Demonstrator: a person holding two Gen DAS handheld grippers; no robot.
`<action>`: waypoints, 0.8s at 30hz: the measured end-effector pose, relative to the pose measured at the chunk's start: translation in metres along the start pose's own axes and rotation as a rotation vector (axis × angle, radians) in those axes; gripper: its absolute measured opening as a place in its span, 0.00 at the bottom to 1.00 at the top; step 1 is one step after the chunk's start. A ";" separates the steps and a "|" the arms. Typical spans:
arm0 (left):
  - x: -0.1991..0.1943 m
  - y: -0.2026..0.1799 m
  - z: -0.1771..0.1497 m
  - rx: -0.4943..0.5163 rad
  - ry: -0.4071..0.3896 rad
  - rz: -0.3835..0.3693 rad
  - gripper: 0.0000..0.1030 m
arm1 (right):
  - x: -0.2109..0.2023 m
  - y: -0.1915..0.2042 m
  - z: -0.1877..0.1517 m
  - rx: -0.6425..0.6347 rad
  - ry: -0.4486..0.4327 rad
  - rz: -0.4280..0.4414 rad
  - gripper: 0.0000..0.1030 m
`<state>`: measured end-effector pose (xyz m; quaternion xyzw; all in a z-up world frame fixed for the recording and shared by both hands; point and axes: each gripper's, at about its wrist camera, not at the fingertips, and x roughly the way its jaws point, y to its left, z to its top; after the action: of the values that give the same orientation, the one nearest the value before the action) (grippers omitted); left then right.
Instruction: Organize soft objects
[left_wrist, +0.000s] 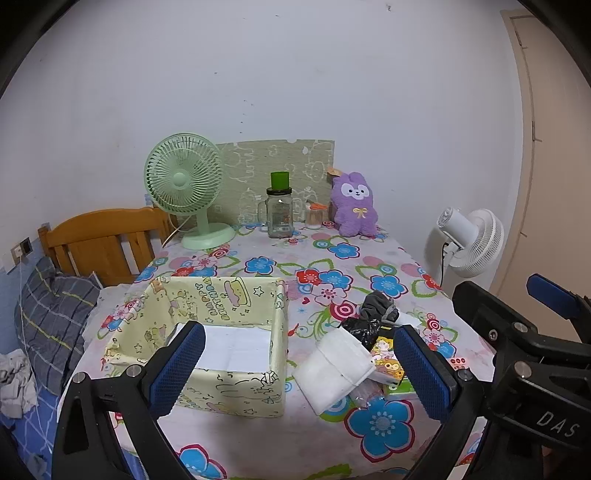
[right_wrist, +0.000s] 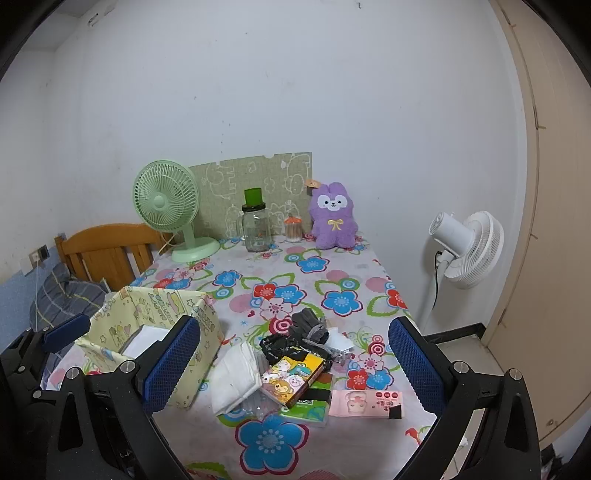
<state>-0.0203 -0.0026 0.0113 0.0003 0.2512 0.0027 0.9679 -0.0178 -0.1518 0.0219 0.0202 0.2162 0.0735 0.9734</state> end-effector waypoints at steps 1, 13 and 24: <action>0.000 0.000 0.000 0.001 0.000 -0.002 1.00 | 0.000 0.000 0.000 0.000 0.001 0.001 1.00; 0.011 -0.011 -0.002 0.014 0.019 -0.043 0.97 | 0.006 -0.006 -0.002 -0.002 0.023 -0.003 1.00; 0.035 -0.029 -0.013 0.034 0.063 -0.096 0.93 | 0.025 -0.019 -0.010 0.004 0.058 -0.010 1.00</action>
<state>0.0038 -0.0311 -0.0170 0.0046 0.2810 -0.0480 0.9585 0.0025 -0.1663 0.0012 0.0190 0.2447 0.0687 0.9670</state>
